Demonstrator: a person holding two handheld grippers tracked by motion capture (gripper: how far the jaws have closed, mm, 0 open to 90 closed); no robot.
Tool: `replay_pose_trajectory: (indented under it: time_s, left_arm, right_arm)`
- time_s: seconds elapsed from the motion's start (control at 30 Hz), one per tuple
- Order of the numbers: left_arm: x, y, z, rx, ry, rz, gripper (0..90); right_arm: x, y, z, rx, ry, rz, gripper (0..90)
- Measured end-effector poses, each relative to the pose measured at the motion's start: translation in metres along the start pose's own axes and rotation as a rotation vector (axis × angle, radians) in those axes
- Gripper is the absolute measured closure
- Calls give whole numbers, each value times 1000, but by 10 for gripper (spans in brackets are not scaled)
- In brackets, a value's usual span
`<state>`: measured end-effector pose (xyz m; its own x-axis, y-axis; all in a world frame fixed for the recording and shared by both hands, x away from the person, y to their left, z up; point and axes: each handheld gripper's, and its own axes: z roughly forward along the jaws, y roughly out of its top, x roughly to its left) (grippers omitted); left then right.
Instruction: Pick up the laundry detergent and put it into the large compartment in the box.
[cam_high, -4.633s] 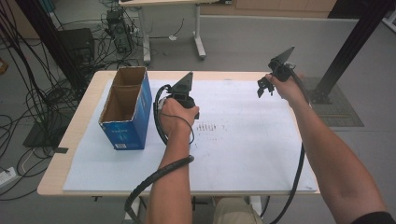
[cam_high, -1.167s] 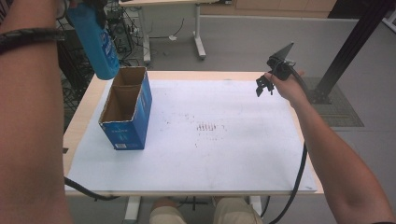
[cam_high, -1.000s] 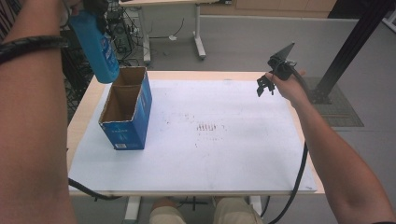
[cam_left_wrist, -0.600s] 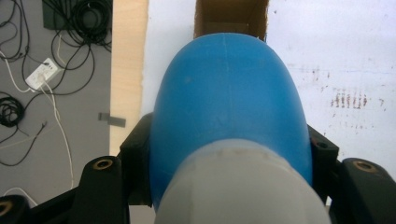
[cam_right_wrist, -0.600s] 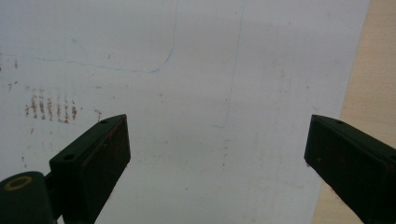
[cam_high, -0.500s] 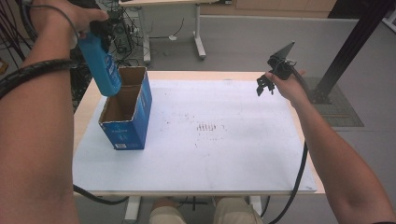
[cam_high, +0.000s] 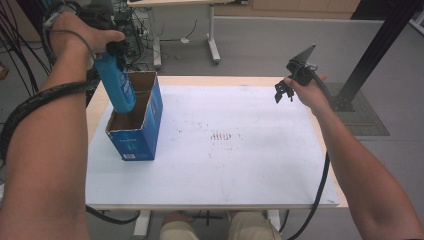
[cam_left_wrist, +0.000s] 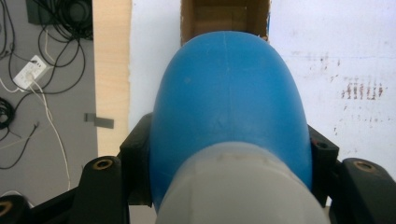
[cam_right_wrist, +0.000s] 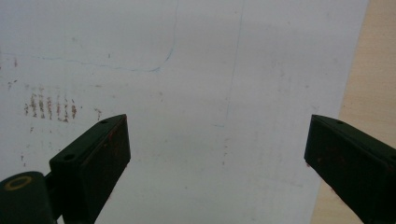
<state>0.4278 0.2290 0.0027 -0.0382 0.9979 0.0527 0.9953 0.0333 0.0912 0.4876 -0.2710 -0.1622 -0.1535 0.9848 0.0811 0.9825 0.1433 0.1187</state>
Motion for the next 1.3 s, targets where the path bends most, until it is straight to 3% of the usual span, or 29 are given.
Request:
replay_pose_trajectory:
  time_s: [0.5,1.03,1.3]
  left_arm:
    - [-1,2,43,26,-10,12,378]
    - [-10,0,86,49,23,46,377]
    - [-13,-4,109,50,19,66,377]
  right_arm:
    - [3,0,1,-4,-6,-2,68]
    - [3,0,6,9,-15,-5,68]
    - [5,1,7,11,-16,-9,68]
